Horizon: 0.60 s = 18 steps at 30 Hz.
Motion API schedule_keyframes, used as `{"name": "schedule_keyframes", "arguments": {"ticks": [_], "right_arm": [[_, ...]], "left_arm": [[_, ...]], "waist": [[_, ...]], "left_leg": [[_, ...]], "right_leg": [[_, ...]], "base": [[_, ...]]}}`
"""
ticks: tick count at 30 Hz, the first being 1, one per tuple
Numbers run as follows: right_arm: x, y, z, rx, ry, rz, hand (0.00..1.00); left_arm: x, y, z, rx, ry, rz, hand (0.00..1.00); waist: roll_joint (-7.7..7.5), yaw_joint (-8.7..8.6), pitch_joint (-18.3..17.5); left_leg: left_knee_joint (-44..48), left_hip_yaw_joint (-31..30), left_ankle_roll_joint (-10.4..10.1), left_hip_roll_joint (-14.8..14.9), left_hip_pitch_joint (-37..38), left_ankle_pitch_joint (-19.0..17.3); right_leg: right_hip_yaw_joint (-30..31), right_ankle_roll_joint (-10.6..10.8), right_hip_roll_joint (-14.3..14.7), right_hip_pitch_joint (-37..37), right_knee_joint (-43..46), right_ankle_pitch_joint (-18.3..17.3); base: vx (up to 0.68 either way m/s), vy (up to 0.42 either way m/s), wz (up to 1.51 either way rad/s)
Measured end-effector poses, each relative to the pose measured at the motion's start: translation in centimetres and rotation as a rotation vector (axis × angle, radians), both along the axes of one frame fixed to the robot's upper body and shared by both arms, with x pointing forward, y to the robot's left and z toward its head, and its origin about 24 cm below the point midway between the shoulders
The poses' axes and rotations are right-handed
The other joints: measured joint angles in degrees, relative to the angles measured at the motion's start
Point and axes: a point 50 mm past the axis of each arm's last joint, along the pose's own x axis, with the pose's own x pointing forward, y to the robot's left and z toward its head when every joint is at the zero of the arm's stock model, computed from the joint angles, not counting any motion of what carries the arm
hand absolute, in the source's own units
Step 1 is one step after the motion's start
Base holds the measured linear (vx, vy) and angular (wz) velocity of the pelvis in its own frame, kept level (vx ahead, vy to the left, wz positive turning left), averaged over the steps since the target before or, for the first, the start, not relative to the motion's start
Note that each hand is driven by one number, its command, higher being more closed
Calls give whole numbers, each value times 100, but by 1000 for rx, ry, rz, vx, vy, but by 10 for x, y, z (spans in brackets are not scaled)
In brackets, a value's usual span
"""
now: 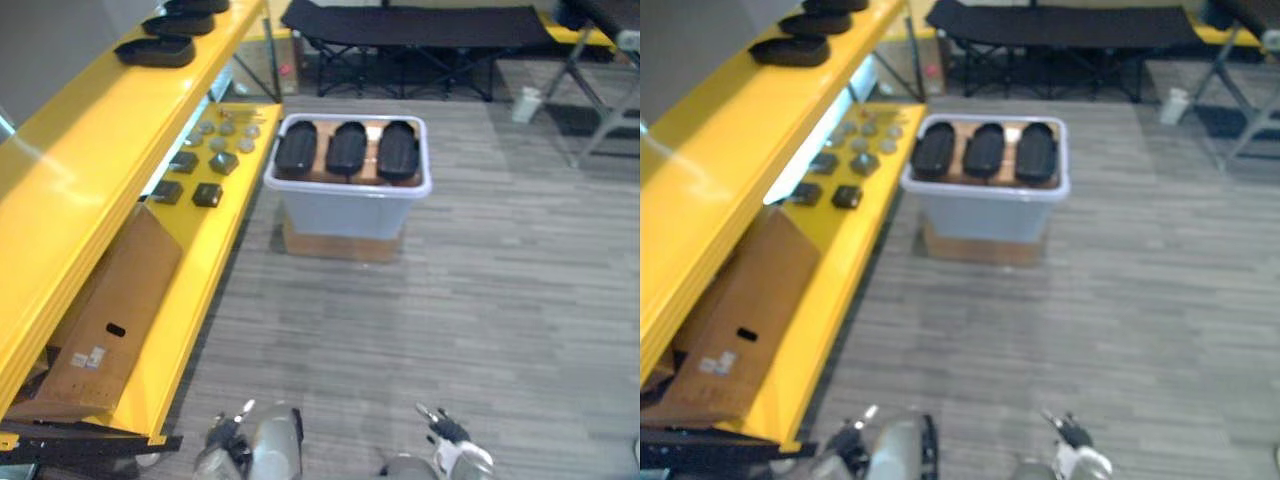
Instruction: Walk over and take plastic housings, then place them on the shelf
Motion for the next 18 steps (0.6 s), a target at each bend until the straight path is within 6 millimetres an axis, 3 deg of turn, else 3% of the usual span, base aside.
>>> {"name": "schedule_keyframes", "arguments": {"ticks": [2, 4, 5, 6, 8, 9, 10, 12, 14, 15, 16, 17, 18], "right_arm": [[11, 3, 4, 5, -27, 12, 0], [10, 3, 3, 15, -12, 14, 0], [5, 3, -1, 26, 20, 18, 0], [-4, 5, -8, 40, 77, 25, 0], [-22, 9, -18, 67, 167, 23, 0], [-32, 8, -21, 67, 192, 8, 0], [-32, 5, -21, 63, 188, -3, 0], [-27, -2, -17, 59, 153, -50, 0], [-26, -3, -15, 57, 134, -73, 0], [-29, 1, -17, 66, 143, -71, 0], [-31, 5, -18, 76, 154, -68, 0], [-34, 2, -19, 68, 179, -78, 0], [-36, 0, -19, 66, 194, -83, 0]], "left_arm": [[-1, 5, 0, 28, 16, -73, 0], [3, 10, 2, 42, 8, -109, 0], [8, 12, 4, 64, 7, -161, 0], [14, 11, 5, 81, -2, -203, 0], [23, 12, 9, 109, -34, -232, 0], [34, 10, 12, 120, -66, -252, 0], [39, 9, 14, 119, -80, -254, 0], [64, 3, 23, 105, -164, -239, 0], [80, -6, 30, 77, -254, -189, 0], [81, -8, 31, 69, -267, -170, 0], [82, -11, 30, 49, -267, -148, 0], [82, -22, 28, 17, -264, -133, 0], [80, -29, 27, -3, -259, -132, 0]], "waist": [[-184, 61, -74], [-362, 108, -94], [-409, 95, -94], [-378, 73, -72], [-308, 7, -29], [-231, -55, 18], [-222, -91, 22], [-58, -230, 48], [-59, -278, 28], [-177, -292, -61], [-176, -322, -125], [-38, -288, -227], [4, -297, -292]], "left_leg": [[368, -15, 58, -83, -186, -472], [621, 28, 184, -192, -217, -870], [669, 28, 246, -265, -107, -1086], [670, 16, 320, -275, 102, -1228], [565, 6, 316, -248, 553, -1342], [345, -13, 309, -242, 857, -1348], [240, -45, 306, -218, 989, -1346], [41, -163, 258, -12, 1257, -1347], [38, -218, -126, 220, 1484, -1533], [147, -321, -349, 277, 1575, -1709], [267, -412, -492, 408, 1601, -1805], [230, -508, -510, 576, 1614, -1795], [156, -504, -509, 615, 1629, -1794]], "right_leg": [[107, -107, -60, 30, -112, 143], [200, 55, -249, -193, 473, 239], [215, 398, -423, -535, 1327, 513], [209, 524, -539, -903, 2179, 611], [32, 251, -515, -1277, 2787, 267], [-43, 117, -382, -1526, 2596, 92], [-66, 70, -280, -1645, 2405, 62], [-190, 25, 18, -2084, 1416, 125], [-181, -23, 24, -2302, 254, 894], [-181, 23, -29, -2320, -233, 1913], [-274, -46, 74, -2255, -136, 2191], [-323, -124, 225, -2258, -94, 2135], [-333, -138, 274, -2258, -91, 1998]], "base": [[443, 293, -4], [401, 274, 6], [419, 229, 10], [428, 202, 5], [430, 75, 7], [413, -7, 14], [440, -94, 19], [367, -142, 28], [378, -239, 28], [409, -314, 22], [315, -253, 13], [227, -174, 2], [273, -157, 2]]}}
